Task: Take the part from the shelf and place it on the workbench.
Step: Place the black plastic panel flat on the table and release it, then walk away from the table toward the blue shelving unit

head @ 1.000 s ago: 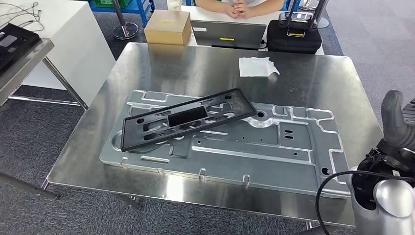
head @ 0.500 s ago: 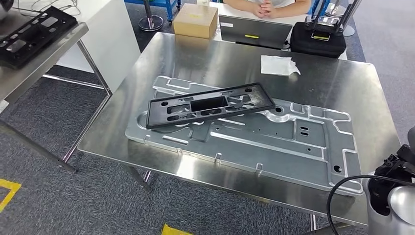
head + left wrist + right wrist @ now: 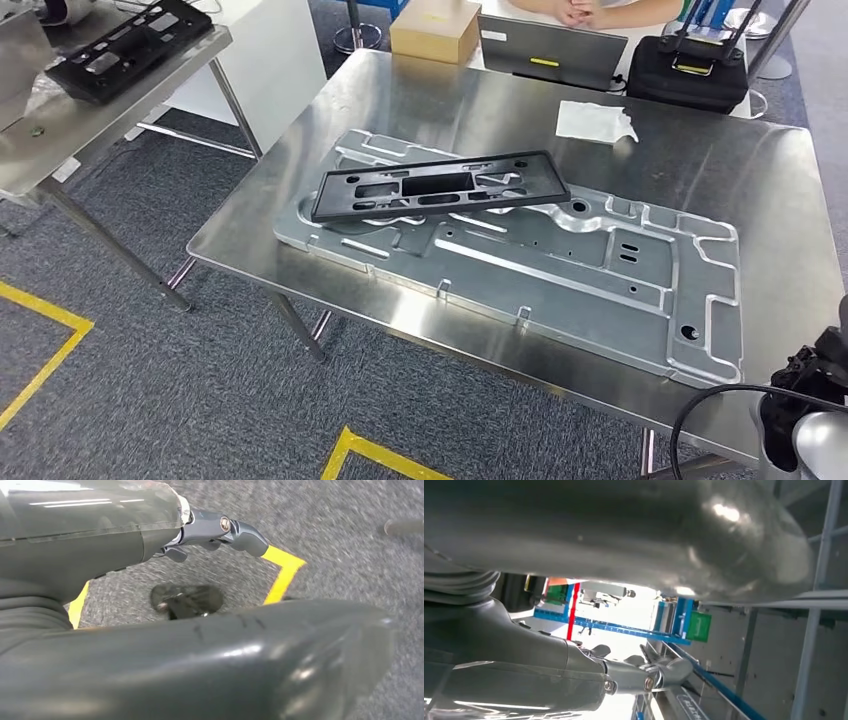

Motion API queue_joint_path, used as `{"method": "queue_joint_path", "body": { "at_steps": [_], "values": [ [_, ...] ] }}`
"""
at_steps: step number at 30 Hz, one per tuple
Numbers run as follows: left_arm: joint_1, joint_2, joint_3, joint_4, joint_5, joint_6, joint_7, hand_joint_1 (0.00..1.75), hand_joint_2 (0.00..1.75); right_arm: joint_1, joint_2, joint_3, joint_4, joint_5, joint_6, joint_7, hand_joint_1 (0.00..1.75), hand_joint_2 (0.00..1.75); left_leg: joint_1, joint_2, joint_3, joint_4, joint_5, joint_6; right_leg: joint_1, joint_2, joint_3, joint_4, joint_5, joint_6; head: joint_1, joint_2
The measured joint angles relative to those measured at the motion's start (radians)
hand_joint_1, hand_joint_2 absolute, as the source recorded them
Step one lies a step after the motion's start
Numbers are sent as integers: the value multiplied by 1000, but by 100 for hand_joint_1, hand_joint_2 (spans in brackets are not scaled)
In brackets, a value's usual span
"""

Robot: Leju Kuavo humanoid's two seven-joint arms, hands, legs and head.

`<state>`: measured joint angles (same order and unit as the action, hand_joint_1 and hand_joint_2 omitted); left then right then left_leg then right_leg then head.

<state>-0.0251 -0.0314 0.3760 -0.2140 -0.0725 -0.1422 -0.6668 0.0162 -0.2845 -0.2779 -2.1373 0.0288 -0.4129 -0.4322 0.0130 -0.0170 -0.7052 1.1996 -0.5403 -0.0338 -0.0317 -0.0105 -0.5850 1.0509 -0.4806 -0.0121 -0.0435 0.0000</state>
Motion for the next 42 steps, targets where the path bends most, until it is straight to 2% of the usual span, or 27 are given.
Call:
{"method": "queue_joint_path", "body": {
  "at_steps": [1,2,4,5,7,9,11,12,14,16,17,19,20,21,23,24,26,27,29,31,32,34,35,37,39,41,42],
  "values": [
    [-2,-1,0,0,0,-1,-1,0,0,18,7,-6,-8,10,0,0,0,0,0,6,-8,61,-36,0,5,-11,-12,0,9,-3,0,0],
    [-2,-2,0,0,-1,-3,-2,0,0,34,16,-11,-16,20,1,0,0,0,0,9,-6,104,-49,1,9,-21,-25,1,19,-5,0,0],
    [-1,-4,0,0,-1,-7,-3,0,0,63,32,-20,-31,40,6,2,0,0,-4,12,43,98,-17,14,20,-39,-53,1,40,-8,0,0],
    [-1,-4,0,0,-2,-8,-3,0,0,76,38,-25,-39,50,11,4,0,0,-9,19,95,45,4,26,25,-46,-66,1,52,-9,0,0],
    [-5,-4,0,0,-5,-11,-4,0,0,101,49,-38,-57,67,20,11,0,0,-24,49,217,-112,-1,51,31,-63,-80,0,71,-6,0,0],
    [-9,-5,1,-1,-9,-13,-6,0,0,117,60,-52,-70,75,30,18,0,0,-38,67,279,-212,-21,63,27,-82,-80,-8,92,3,0,0],
    [-7,-7,1,-1,-12,-13,-6,0,0,131,67,-65,-77,78,45,24,0,0,-42,57,272,-237,5,71,19,-91,-79,-20,110,15,1,0],
    [-7,-8,2,-1,-14,-13,-6,0,0,139,69,-70,-79,79,52,26,0,0,-41,50,263,-246,24,77,17,-78,-83,-18,98,21,0,0],
    [-5,-9,2,0,-19,-14,-6,0,0,155,74,-82,-83,80,64,28,0,0,-36,38,234,-261,66,85,16,-29,-99,37,10,30,0,0],
    [-5,-10,2,0,-21,-15,-5,0,0,164,78,-93,-84,81,71,29,0,0,-36,26,197,-260,97,89,16,0,-114,152,-90,35,1,0],
    [-5,-11,2,0,-23,-15,-4,0,0,165,81,-96,-84,82,74,30,0,0,-36,18,176,-256,112,89,17,3,-115,203,-104,37,1,0],
    [-4,-13,2,0,-26,-15,-2,0,0,165,86,-102,-83,86,80,32,0,0,-35,3,128,-242,140,85,17,7,-80,232,-65,39,1,0],
    [-4,-14,2,0,-28,-15,0,0,0,166,88,-105,-84,91,84,34,0,0,-34,-5,103,-232,152,82,16,13,-38,197,-37,39,1,0],
    [-3,-14,2,0,-29,-15,0,0,0,168,90,-107,-85,96,88,35,0,0,-34,-14,80,-220,162,78,15,28,21,131,-31,38,1,0],
    [-4,-14,2,0,-31,-16,1,0,0,177,94,-112,-90,109,96,36,0,0,-35,-31,50,-197,180,69,15,56,122,-8,-66,30,0,0],
    [-4,-14,2,0,-30,-16,1,0,0,184,97,-114,-94,115,100,36,0,0,-36,-40,42,-192,189,65,17,63,146,-47,-85,25,-1,0],
    [0,-13,6,0,-24,-16,1,0,0,200,105,-116,-100,124,110,36,0,0,-35,-53,33,-190,205,54,17,45,143,-58,-81,10,-1,0],
    [4,-12,9,0,-21,-16,2,0,0,207,109,-116,-101,127,114,35,0,0,-34,-48,26,-183,194,49,16,34,135,-58,-71,1,-1,0],
    [8,-11,15,0,-16,-16,4,0,0,222,116,-117,-106,132,120,34,0,0,-26,-20,1,-118,114,37,14,12,112,-60,-48,-13,-1,0],
    [7,-11,19,0,-16,-16,5,0,0,233,122,-117,-111,134,121,34,0,0,-14,2,-29,13,13,22,14,-6,83,-58,-25,-15,-1,0],
    [6,-11,21,0,-16,-16,5,0,0,236,124,-117,-112,134,121,34,0,0,-8,5,-35,74,-8,14,14,-15,68,-57,-13,-12,-1,0],
    [6,-11,23,0,-16,-16,5,0,0,242,129,-117,-113,134,121,34,0,0,5,11,-8,118,19,3,13,-34,37,-54,10,-5,-2,0],
    [5,-11,24,0,-16,-16,5,0,0,244,131,-117,-114,134,121,34,0,0,10,16,34,83,45,-1,12,-44,23,-52,20,0,-2,0],
    [2,-11,25,0,-16,-16,5,0,0,247,134,-118,-119,134,121,33,0,0,14,41,163,-71,54,-3,11,-61,2,-47,37,12,-2,0],
    [-4,-11,26,0,-13,-15,5,0,0,249,136,-121,-125,134,123,32,0,0,8,58,249,-202,22,7,10,-78,-8,-44,54,29,-2,0],
    [-2,-10,31,0,-3,-11,6,0,0,250,138,-124,-126,136,127,31,0,0,-2,49,251,-233,20,28,6,-95,-12,-46,71,46,-1,0],
    [1,-10,36,0,5,-8,8,0,0,250,139,-124,-125,136,130,31,0,0,-4,43,243,-235,30,38,1,-90,-15,-43,67,54,-1,0]
  ]
}}
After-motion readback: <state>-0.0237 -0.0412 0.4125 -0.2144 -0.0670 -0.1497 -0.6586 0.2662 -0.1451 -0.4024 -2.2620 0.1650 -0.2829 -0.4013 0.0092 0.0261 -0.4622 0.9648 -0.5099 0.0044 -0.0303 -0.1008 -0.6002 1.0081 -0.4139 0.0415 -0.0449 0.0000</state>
